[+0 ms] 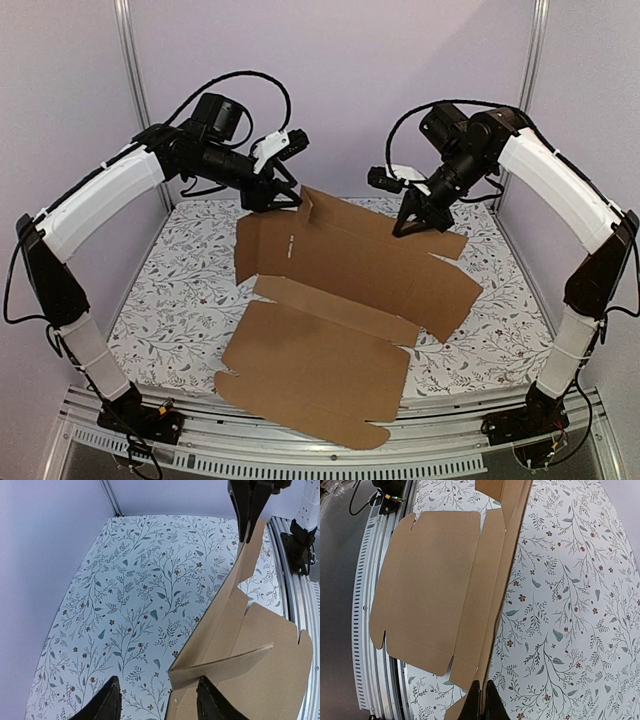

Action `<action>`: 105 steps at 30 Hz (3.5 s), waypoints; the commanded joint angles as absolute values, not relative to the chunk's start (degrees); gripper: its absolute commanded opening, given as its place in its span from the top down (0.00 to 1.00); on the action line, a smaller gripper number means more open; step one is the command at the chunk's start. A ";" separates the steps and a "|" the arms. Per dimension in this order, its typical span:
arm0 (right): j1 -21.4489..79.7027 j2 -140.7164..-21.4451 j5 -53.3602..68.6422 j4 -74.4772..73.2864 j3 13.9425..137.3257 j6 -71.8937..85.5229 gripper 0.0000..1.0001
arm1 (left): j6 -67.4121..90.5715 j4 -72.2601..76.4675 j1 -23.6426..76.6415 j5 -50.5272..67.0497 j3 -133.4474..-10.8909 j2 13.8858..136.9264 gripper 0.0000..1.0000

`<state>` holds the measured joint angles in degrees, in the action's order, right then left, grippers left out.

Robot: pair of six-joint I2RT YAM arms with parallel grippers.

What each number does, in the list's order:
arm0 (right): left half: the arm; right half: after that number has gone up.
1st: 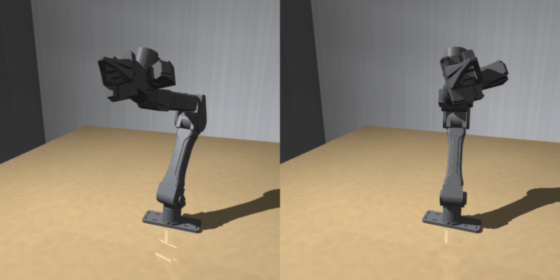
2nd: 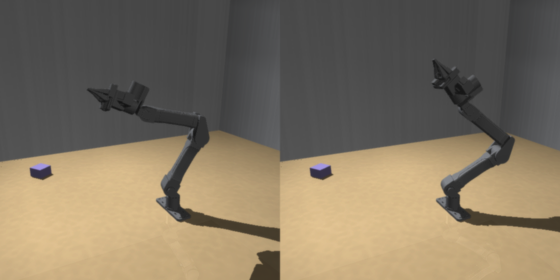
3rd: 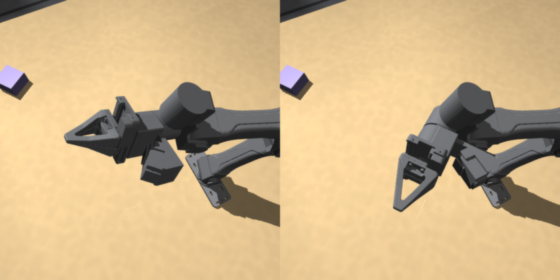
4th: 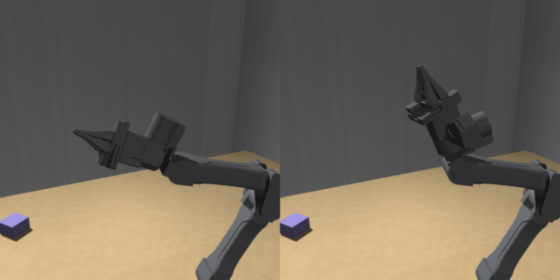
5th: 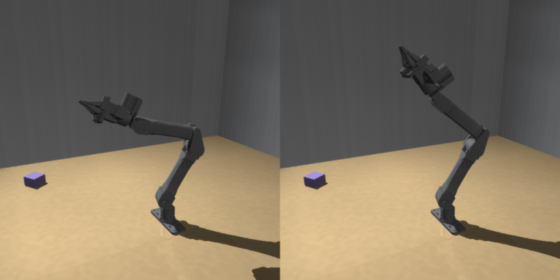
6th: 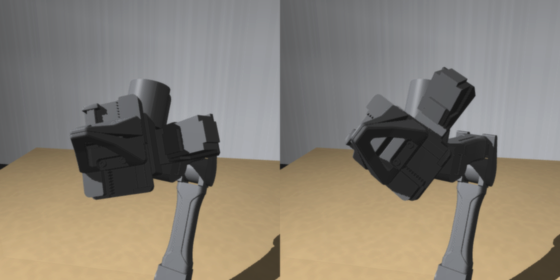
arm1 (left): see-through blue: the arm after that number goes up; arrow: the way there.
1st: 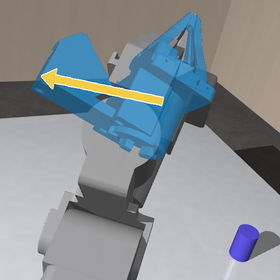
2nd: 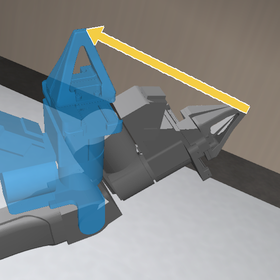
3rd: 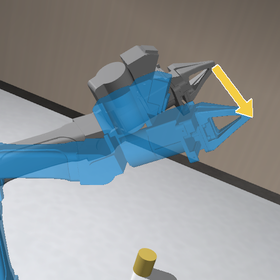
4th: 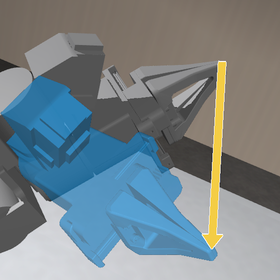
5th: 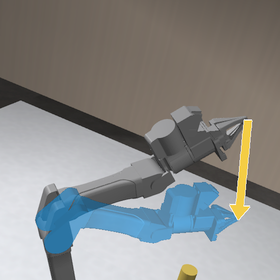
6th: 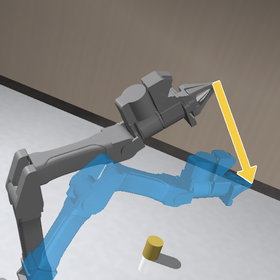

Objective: Fold the paper box

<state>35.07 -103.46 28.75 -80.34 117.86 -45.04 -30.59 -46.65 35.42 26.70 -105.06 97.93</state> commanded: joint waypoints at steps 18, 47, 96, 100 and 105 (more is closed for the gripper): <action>37.70 -101.93 30.43 -85.48 118.60 -48.69 1.00 | -31.68 -48.27 38.76 36.56 -106.96 102.62 0.77; 9.28 -92.47 34.69 -80.56 110.00 -40.47 0.62 | -29.27 -39.49 38.32 36.13 -98.48 95.52 1.00; 16.33 -95.88 39.12 -84.31 110.10 -47.94 0.52 | -23.19 -30.19 38.58 36.96 -94.31 95.65 1.00; 16.40 -95.98 42.28 -84.93 110.21 -48.26 0.50 | -22.36 -29.91 38.71 38.32 -94.38 95.88 1.00; 16.71 -96.49 46.47 -83.65 110.12 -46.96 0.50 | -22.15 -29.90 38.92 39.84 -94.33 96.13 1.00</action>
<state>15.46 -96.29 38.83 -76.75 110.15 -47.68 -23.27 -33.01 37.91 37.39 -94.70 96.38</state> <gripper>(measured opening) 0.506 0.039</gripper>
